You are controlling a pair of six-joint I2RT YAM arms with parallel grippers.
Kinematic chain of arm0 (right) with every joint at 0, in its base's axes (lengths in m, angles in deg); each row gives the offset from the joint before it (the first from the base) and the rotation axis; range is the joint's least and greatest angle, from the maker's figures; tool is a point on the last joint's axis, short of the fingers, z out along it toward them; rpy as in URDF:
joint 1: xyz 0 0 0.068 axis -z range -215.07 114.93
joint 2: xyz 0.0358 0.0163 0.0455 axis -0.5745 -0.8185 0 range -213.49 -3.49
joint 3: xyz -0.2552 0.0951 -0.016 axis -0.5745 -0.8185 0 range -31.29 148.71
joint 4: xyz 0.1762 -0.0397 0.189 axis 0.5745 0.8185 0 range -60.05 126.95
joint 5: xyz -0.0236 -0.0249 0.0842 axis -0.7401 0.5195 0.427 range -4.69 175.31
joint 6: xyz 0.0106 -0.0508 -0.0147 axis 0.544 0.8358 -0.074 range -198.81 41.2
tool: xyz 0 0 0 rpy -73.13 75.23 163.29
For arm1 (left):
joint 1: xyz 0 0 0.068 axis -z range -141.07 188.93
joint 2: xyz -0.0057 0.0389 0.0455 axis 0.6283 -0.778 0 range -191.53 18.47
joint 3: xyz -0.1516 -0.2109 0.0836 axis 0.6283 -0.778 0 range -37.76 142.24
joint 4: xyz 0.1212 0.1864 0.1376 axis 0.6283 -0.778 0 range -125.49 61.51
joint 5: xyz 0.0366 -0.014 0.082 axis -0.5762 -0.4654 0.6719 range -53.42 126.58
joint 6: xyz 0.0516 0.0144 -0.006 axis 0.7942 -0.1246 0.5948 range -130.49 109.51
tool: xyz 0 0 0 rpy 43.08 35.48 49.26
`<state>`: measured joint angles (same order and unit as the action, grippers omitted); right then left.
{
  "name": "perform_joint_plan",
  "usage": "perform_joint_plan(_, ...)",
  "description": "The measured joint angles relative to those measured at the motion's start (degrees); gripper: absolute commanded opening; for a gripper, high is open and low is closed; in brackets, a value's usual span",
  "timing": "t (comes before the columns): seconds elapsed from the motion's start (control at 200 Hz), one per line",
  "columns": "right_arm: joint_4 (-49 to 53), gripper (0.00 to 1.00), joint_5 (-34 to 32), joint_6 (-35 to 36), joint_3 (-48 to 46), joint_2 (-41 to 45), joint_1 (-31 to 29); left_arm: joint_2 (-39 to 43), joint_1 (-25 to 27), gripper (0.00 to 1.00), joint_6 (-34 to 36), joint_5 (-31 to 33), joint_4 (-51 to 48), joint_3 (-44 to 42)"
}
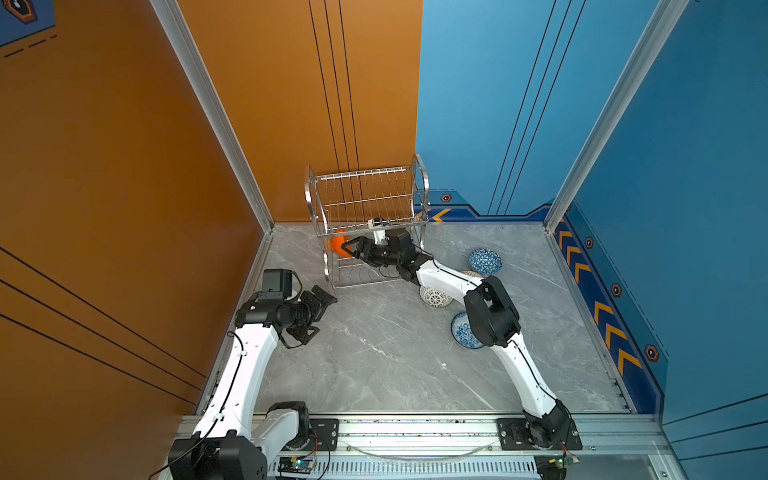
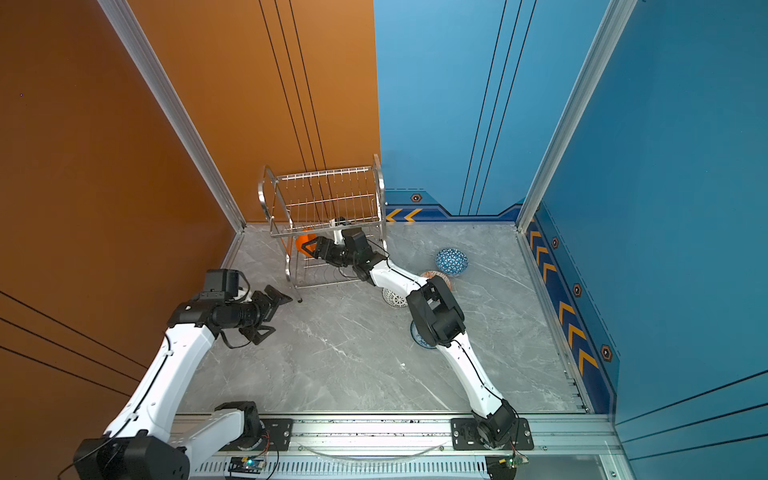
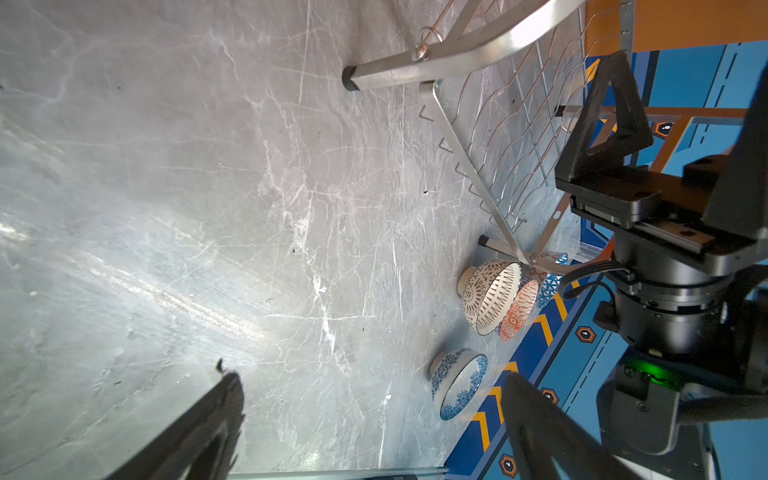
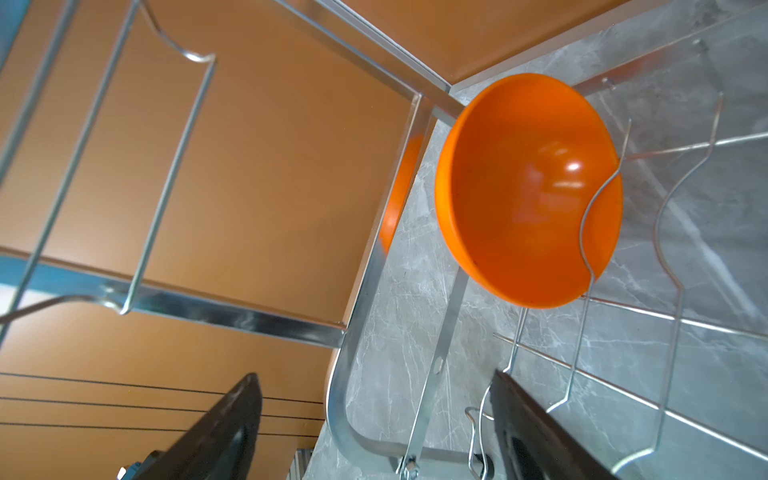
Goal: Load the bowls into the dish rack
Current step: 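Open the right gripper and withdraw it from the orange bowl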
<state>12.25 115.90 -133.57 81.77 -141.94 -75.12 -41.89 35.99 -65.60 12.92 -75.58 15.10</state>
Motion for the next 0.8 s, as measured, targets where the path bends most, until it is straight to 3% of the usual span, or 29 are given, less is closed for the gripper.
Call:
perform_joint_plan(0.16,-3.2,1.0,-0.9,-1.0,-5.9,3.1,-1.8,0.2,0.5,0.98,0.0,0.0,0.0,0.0)
perform_joint_plan(0.801,-7.3,1.0,-2.3,-2.5,-21.1,14.9,-2.7,1.4,1.5,0.98,-1.4,0.5,0.2,-0.3)
